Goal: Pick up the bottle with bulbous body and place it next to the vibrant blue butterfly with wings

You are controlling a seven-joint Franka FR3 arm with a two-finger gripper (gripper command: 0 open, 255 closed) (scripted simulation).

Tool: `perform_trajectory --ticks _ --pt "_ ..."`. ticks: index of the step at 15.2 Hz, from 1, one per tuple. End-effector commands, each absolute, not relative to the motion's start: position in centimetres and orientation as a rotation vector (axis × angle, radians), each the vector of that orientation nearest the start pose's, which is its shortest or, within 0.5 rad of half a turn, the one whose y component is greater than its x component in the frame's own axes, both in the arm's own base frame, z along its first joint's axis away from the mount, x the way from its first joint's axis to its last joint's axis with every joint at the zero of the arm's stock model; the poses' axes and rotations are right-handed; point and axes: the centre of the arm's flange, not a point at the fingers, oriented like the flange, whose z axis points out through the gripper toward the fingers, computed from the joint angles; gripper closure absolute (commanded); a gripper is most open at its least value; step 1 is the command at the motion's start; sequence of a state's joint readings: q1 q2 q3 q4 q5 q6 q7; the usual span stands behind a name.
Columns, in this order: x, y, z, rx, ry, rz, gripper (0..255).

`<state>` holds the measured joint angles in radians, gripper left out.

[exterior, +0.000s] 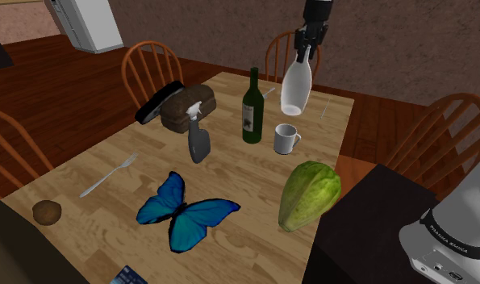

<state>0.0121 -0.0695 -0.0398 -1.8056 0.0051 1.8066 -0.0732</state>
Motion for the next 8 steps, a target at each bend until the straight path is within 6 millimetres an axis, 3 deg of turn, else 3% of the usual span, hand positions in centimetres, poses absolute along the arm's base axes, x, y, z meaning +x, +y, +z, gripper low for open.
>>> perform_trajectory --ticks 1,8 --pt "53.7 0.6 58.0 -3.135 -0.068 -0.112 255" --pt "49.4 8.2 60.8 -3.135 -0.068 -0.112 255"
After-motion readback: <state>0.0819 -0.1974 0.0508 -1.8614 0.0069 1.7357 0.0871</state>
